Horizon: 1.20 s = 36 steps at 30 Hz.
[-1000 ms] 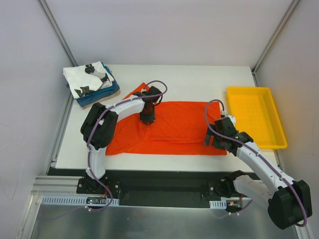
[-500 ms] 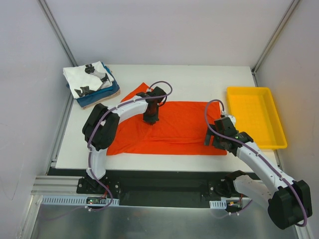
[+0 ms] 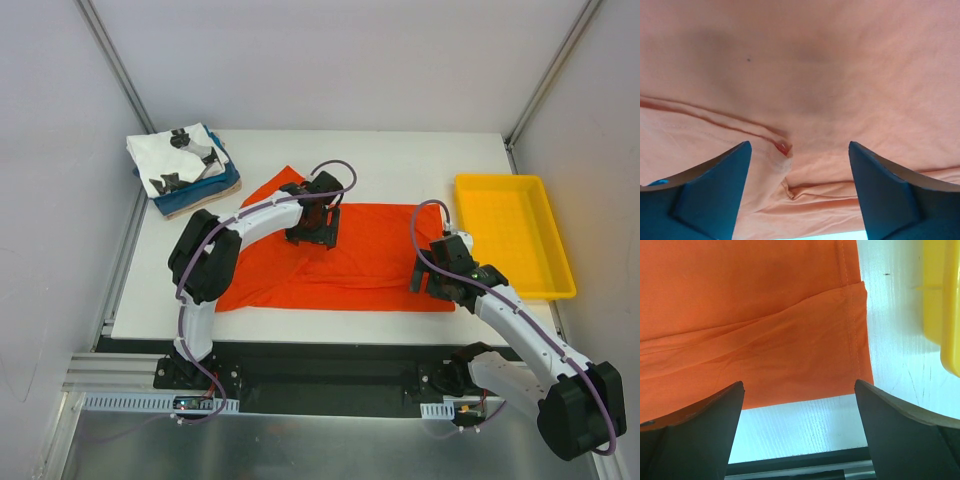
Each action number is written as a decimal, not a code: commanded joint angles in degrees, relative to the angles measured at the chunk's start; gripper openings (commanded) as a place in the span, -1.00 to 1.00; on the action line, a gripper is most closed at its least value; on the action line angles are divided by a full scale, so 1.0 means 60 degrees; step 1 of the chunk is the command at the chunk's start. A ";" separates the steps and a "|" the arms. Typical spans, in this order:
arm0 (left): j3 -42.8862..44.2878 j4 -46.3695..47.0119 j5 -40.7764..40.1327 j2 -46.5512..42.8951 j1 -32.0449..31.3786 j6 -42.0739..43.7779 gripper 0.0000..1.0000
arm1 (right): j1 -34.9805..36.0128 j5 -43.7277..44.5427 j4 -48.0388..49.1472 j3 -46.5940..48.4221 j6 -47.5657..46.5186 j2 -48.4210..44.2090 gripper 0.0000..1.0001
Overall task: Fold and stack the t-shirts
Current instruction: Fold the tshirt
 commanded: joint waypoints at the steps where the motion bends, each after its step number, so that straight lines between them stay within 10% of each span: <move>1: 0.0284 -0.0252 0.0047 -0.0475 -0.0080 0.0157 0.77 | 0.0015 0.0268 -0.0057 0.0024 -0.0084 -0.0045 0.93; 14: -0.2072 -0.0296 -0.1989 -0.4371 0.0314 -0.0472 0.99 | 0.0015 -0.0873 0.0542 0.0420 0.0136 0.0628 0.93; 36: -0.6761 0.2370 0.0266 -0.4915 0.2703 -0.1630 0.99 | -0.0160 -0.1388 0.1862 0.2369 0.0267 0.5858 0.93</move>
